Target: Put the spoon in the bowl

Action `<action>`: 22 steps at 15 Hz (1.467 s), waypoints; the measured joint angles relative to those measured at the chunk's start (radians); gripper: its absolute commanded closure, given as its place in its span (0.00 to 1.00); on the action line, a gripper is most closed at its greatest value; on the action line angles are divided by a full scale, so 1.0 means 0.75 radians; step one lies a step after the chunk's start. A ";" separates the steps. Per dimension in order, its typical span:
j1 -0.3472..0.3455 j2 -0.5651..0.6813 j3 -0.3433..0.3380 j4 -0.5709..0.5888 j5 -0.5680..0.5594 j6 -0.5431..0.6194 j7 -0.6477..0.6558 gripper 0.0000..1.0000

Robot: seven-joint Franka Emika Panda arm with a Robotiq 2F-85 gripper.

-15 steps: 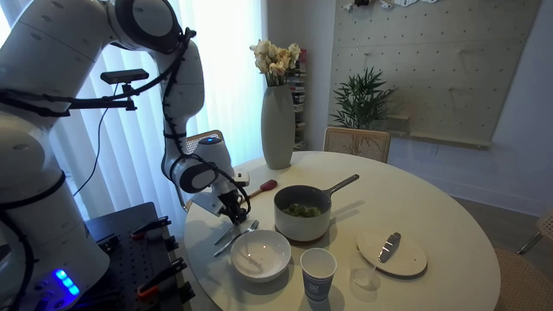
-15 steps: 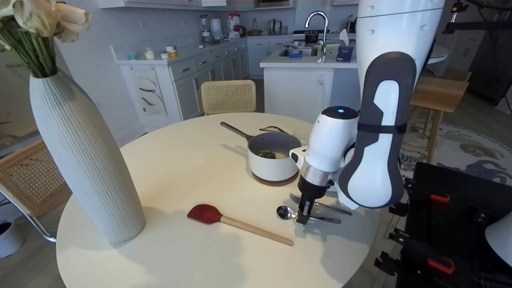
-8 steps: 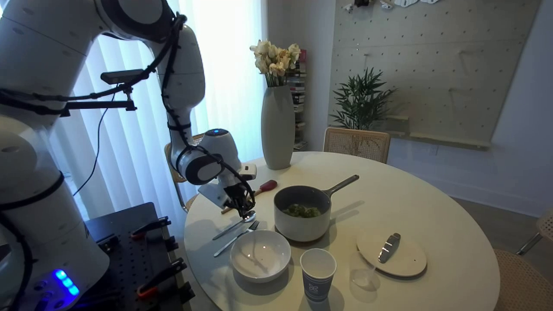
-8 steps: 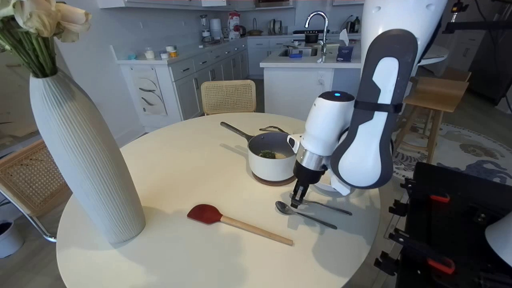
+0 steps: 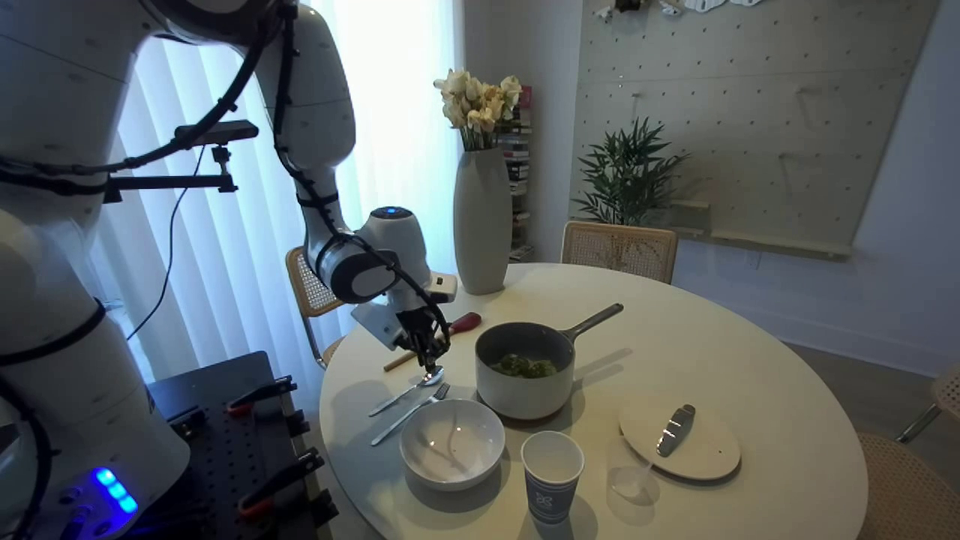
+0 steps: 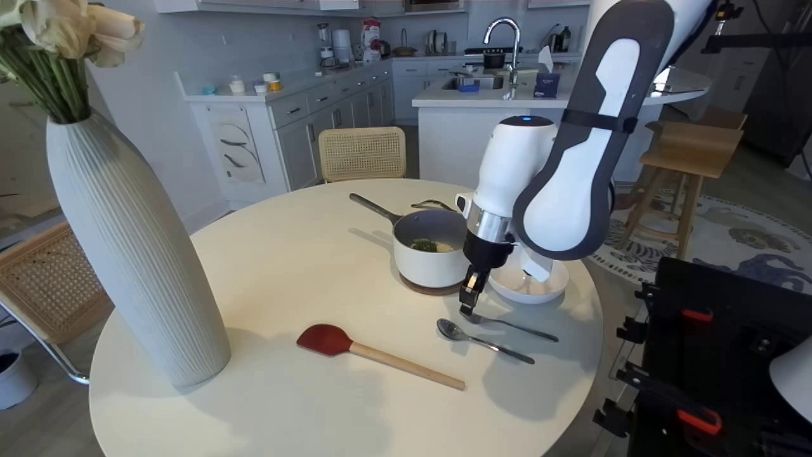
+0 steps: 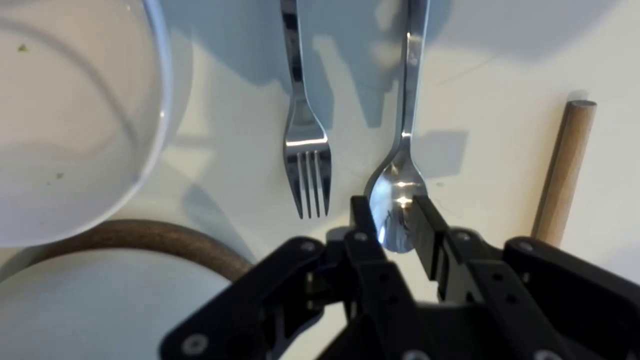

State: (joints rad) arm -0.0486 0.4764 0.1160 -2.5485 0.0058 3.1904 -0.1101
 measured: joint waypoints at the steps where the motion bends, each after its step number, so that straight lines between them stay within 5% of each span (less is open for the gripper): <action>1: -0.021 0.000 0.026 0.001 0.000 -0.035 0.000 0.35; 6: -0.131 0.010 0.159 -0.010 0.001 -0.121 -0.002 0.01; 16: -0.173 0.109 0.173 -0.014 -0.001 -0.026 -0.004 0.02; 19: -0.154 0.147 0.161 -0.014 -0.011 0.045 -0.004 0.10; 22: -0.105 0.181 0.118 -0.014 -0.035 0.132 -0.004 0.06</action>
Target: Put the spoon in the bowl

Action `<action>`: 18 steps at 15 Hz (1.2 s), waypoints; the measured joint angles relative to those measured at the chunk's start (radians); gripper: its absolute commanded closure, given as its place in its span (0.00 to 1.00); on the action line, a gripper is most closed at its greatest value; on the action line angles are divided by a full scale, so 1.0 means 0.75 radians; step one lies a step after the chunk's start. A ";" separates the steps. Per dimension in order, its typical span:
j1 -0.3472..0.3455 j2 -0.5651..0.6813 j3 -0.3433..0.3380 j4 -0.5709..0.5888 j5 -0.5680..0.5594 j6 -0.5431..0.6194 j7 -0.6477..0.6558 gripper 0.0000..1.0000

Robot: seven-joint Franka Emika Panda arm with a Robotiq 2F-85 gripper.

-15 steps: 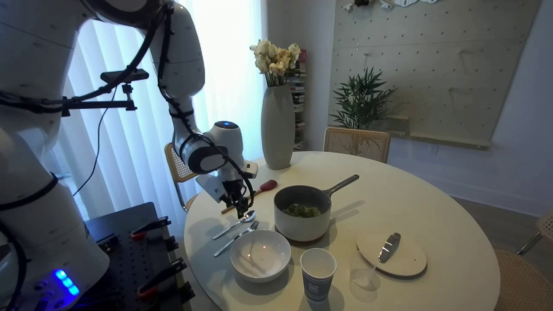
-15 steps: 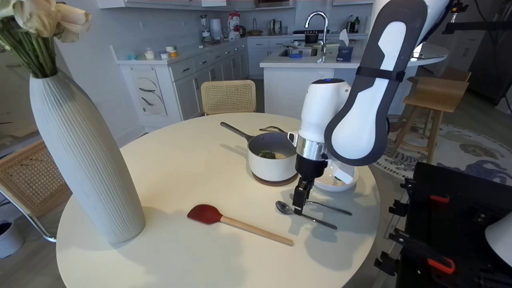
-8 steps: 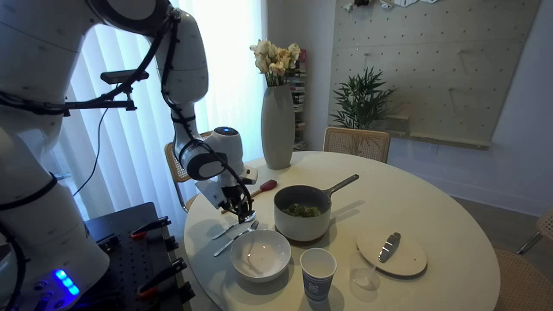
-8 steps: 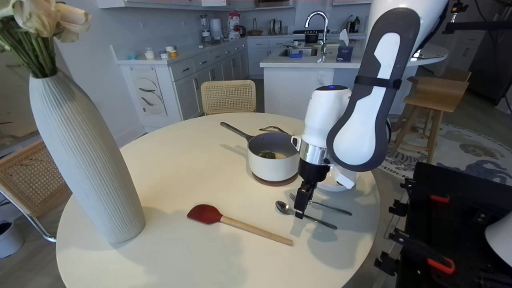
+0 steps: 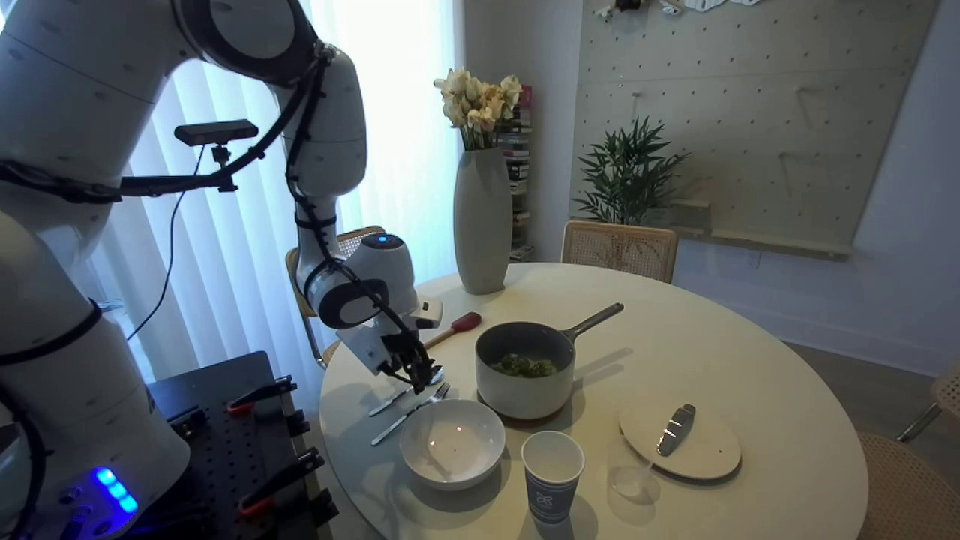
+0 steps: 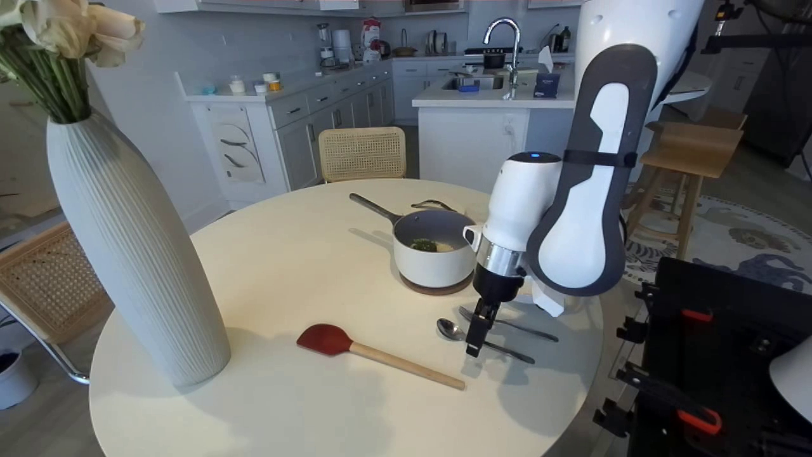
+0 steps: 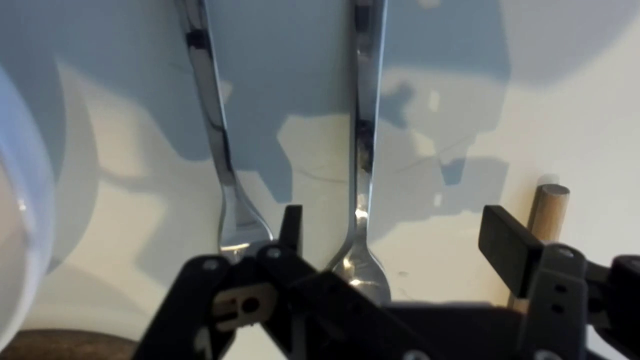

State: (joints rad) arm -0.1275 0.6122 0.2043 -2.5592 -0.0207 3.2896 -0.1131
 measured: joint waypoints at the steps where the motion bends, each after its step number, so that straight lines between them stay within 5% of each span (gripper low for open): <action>1: 0.020 0.010 -0.018 0.000 -0.005 0.026 0.000 0.06; 3: 0.064 0.031 -0.056 0.001 -0.007 0.075 0.000 0.07; 4: 0.084 0.042 -0.073 0.001 -0.007 0.097 0.000 0.29; 14: 0.197 0.079 -0.171 0.006 -0.007 0.208 0.000 0.98; 18: 0.221 0.079 -0.189 0.018 -0.007 0.217 0.001 0.98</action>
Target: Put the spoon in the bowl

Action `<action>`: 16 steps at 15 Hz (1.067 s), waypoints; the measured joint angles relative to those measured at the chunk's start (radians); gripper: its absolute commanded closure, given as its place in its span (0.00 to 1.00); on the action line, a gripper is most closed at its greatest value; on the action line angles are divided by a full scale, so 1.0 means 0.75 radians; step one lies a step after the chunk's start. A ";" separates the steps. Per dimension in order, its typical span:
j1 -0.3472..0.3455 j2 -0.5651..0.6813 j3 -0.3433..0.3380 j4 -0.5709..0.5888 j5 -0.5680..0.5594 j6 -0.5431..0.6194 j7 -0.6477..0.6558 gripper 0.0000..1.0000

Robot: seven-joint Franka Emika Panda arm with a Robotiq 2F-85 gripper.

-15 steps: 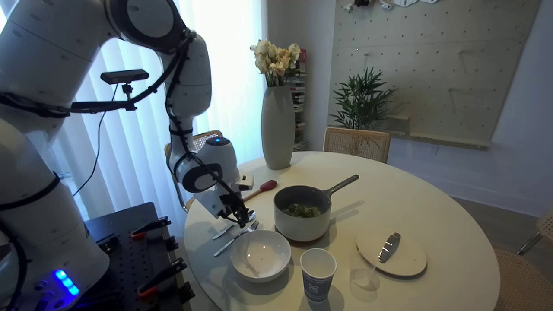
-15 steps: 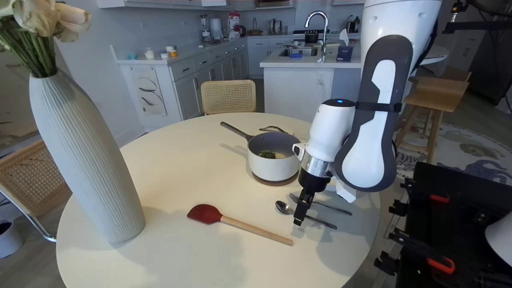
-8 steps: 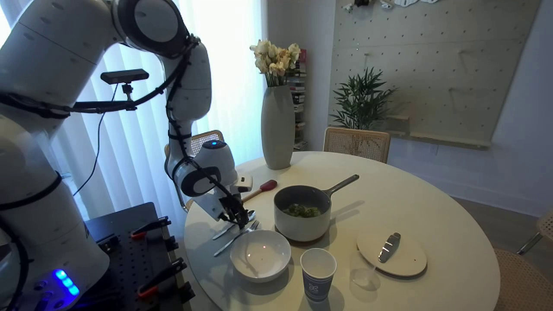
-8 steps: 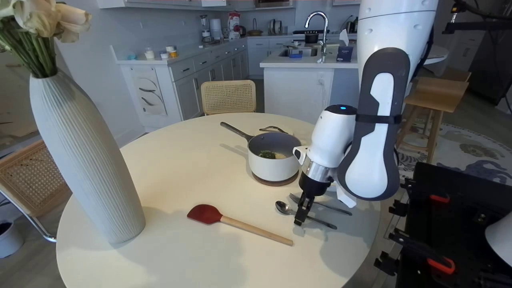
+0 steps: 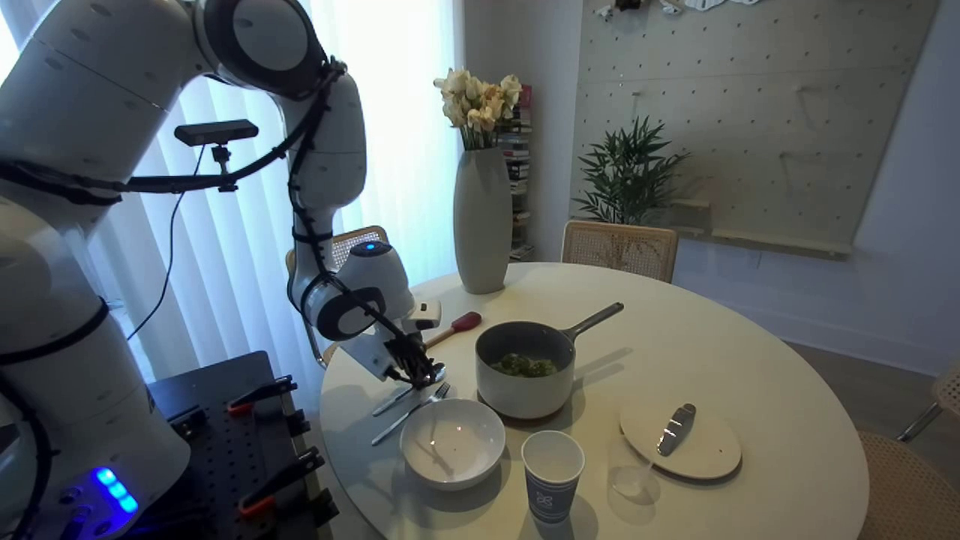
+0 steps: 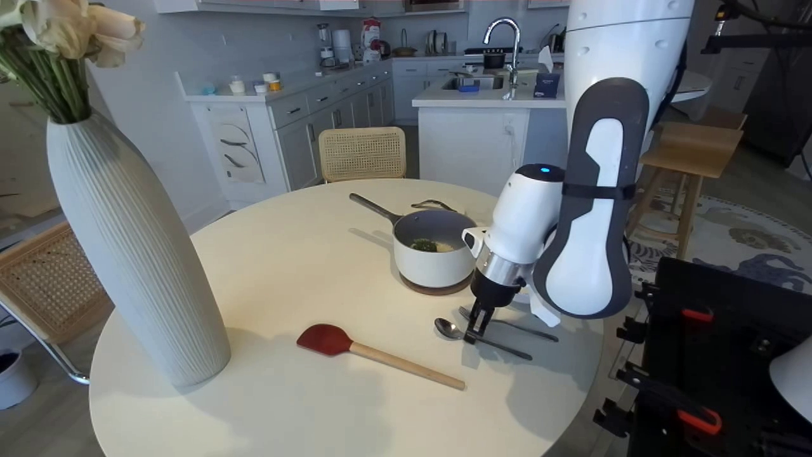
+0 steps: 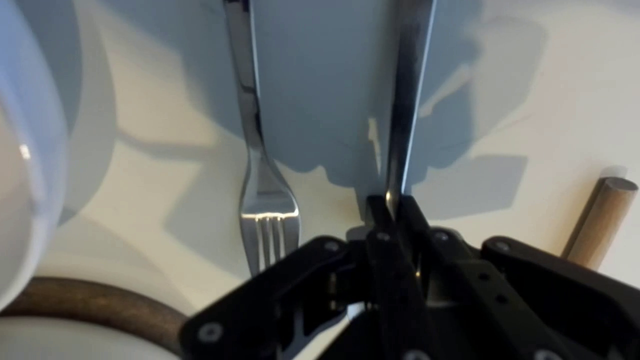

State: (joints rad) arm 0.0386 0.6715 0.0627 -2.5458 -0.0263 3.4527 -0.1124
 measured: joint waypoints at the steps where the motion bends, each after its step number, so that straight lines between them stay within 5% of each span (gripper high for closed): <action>1: 0.005 0.000 -0.001 0.006 0.000 0.000 0.000 0.98; 10: 0.015 -0.012 -0.006 0.027 0.000 -0.041 0.001 0.98; 16: -0.069 -0.177 0.038 0.103 0.000 -0.410 0.001 0.98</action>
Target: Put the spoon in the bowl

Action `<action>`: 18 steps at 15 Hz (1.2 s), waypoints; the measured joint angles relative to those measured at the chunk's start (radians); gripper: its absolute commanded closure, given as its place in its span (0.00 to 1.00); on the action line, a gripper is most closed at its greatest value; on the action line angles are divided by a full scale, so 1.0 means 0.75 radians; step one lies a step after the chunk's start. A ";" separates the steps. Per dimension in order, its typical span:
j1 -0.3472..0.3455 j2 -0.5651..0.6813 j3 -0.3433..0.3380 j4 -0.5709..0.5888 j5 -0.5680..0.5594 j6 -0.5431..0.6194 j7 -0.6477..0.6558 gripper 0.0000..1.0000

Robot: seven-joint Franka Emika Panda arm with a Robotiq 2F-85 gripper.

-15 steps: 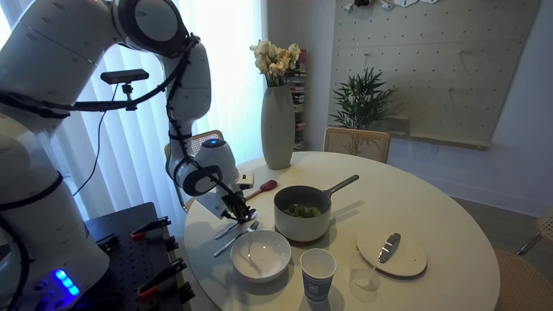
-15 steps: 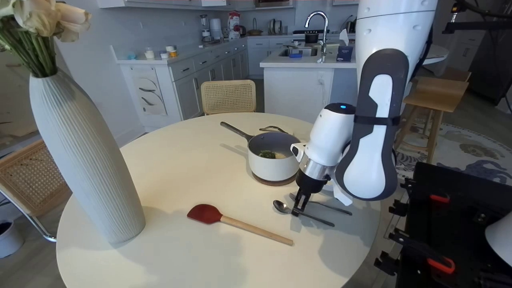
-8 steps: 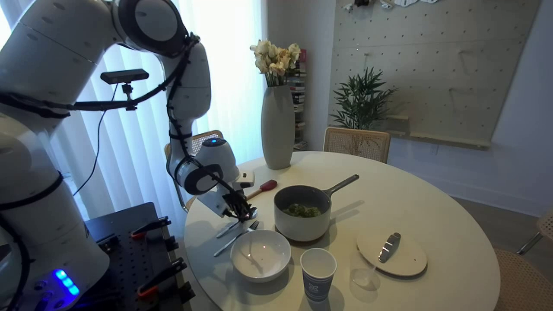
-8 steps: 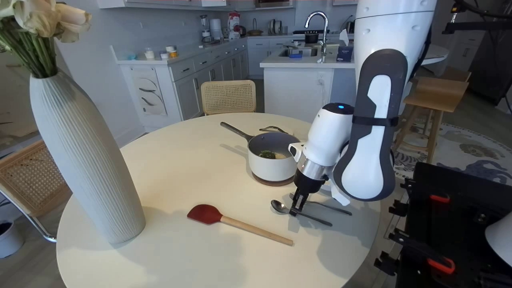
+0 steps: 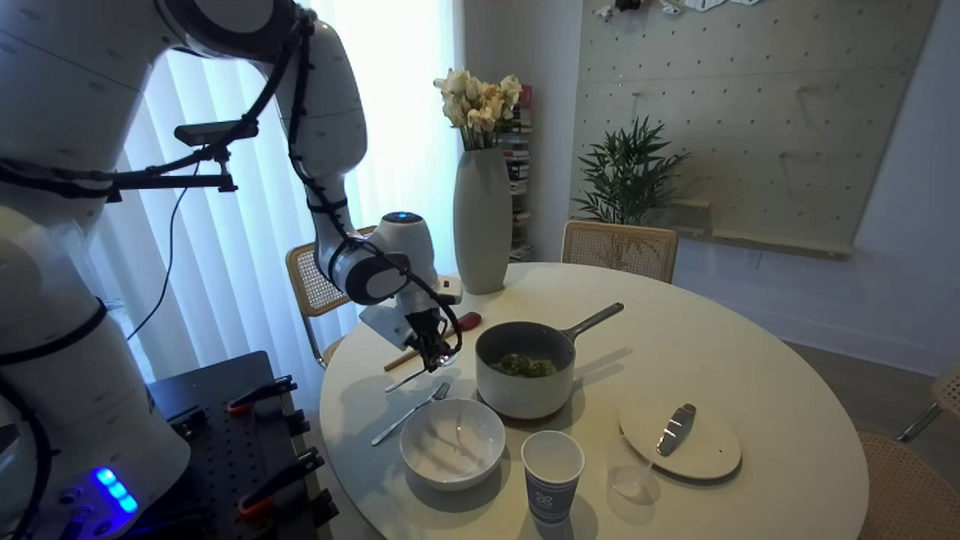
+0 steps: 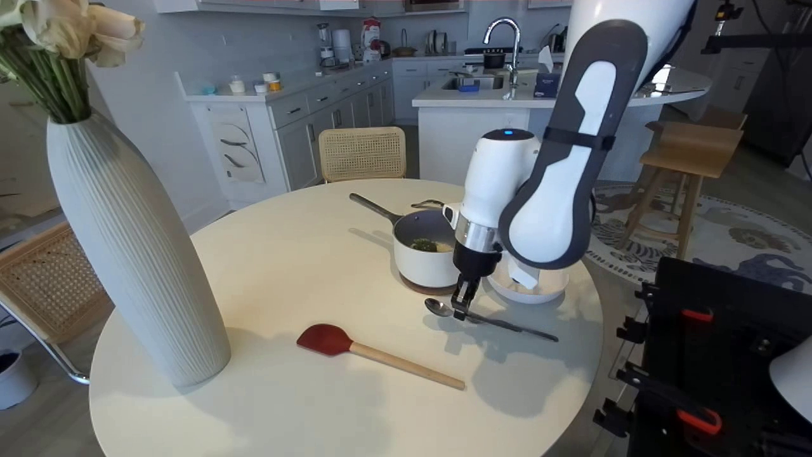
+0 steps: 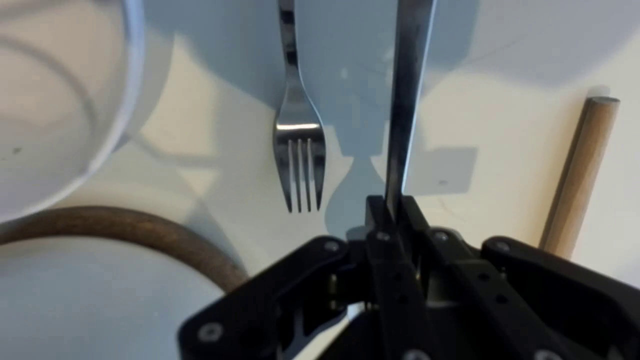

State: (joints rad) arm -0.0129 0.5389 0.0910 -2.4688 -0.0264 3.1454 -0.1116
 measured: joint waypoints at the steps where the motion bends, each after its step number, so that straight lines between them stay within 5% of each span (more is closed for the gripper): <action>1: -0.021 -0.033 0.012 0.018 0.000 -0.083 0.000 0.98; 10: -0.074 -0.204 -0.013 0.155 0.014 -0.795 -0.002 0.98; 18: -0.077 -0.234 -0.148 0.175 0.000 -1.051 -0.002 0.98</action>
State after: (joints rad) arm -0.0706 0.3631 -0.0197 -2.3372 -0.0267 2.3572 -0.1129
